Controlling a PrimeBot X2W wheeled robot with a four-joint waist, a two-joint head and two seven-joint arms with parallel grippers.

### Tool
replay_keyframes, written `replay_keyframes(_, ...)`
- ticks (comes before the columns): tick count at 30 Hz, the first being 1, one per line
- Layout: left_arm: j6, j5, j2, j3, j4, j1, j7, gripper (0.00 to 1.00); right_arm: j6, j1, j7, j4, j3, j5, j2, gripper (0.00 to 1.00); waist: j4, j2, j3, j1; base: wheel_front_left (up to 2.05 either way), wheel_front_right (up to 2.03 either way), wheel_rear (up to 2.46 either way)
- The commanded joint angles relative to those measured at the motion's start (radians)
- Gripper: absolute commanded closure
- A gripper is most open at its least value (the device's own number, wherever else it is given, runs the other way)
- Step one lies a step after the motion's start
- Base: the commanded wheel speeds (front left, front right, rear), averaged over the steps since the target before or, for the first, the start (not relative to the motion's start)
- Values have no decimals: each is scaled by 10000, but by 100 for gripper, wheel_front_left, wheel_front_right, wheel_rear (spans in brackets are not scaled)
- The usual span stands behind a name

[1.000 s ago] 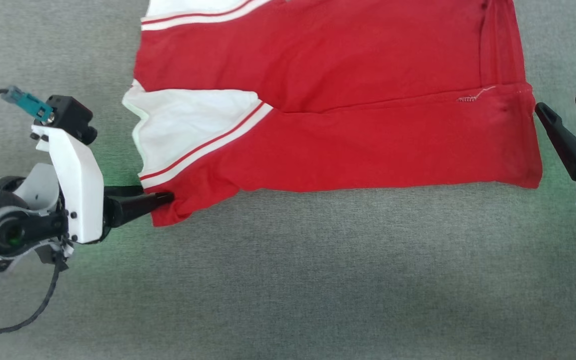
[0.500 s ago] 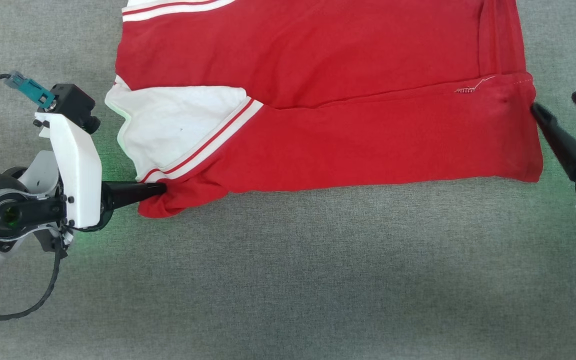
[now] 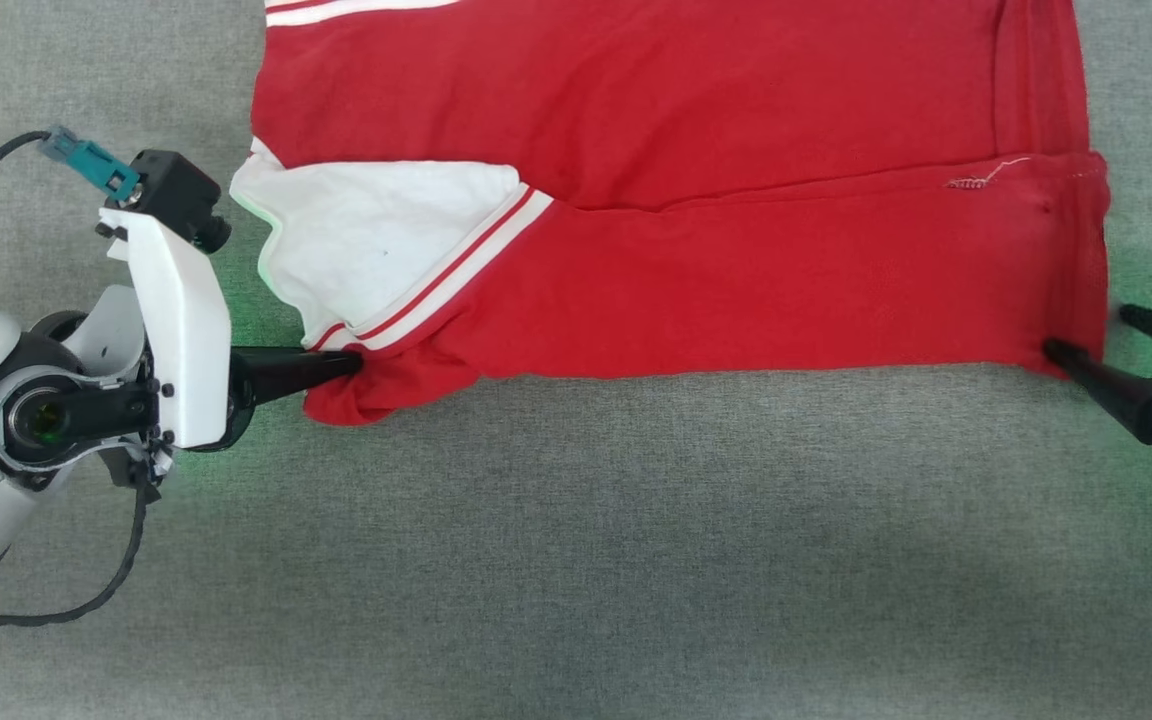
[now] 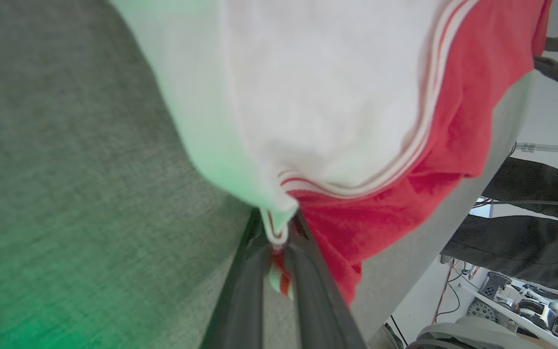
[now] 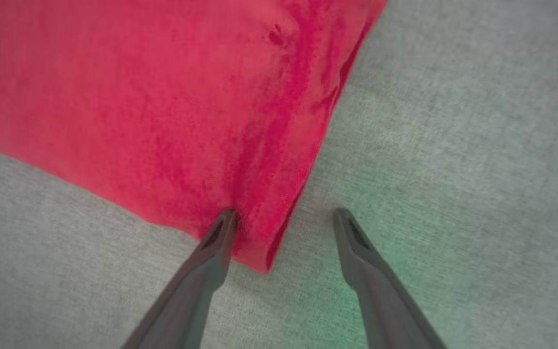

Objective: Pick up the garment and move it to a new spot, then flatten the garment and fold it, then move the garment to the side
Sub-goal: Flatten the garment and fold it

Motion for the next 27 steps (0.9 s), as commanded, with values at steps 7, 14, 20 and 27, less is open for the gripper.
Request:
replay_keyframes(7,-37,308,-708,-333,137,257,-155,100,19,-313,803,538,846,374,432,90,164,-1,58,0,0,0,0)
replay_keyframes(14,-141,272,-542,-206,139,396,-357,100,22,-305,652,513,711,512,166,100,251,-1,-181,0,0,0,0)
replay_keyframes(20,-218,312,-14,-137,-425,627,-560,100,22,65,551,100,371,619,-118,100,306,-1,-498,0,0,0,0)
replay_keyframes(27,-242,289,710,-85,-1650,1172,-916,100,21,1161,820,-604,45,771,-419,100,368,-1,-863,0,0,0,0)
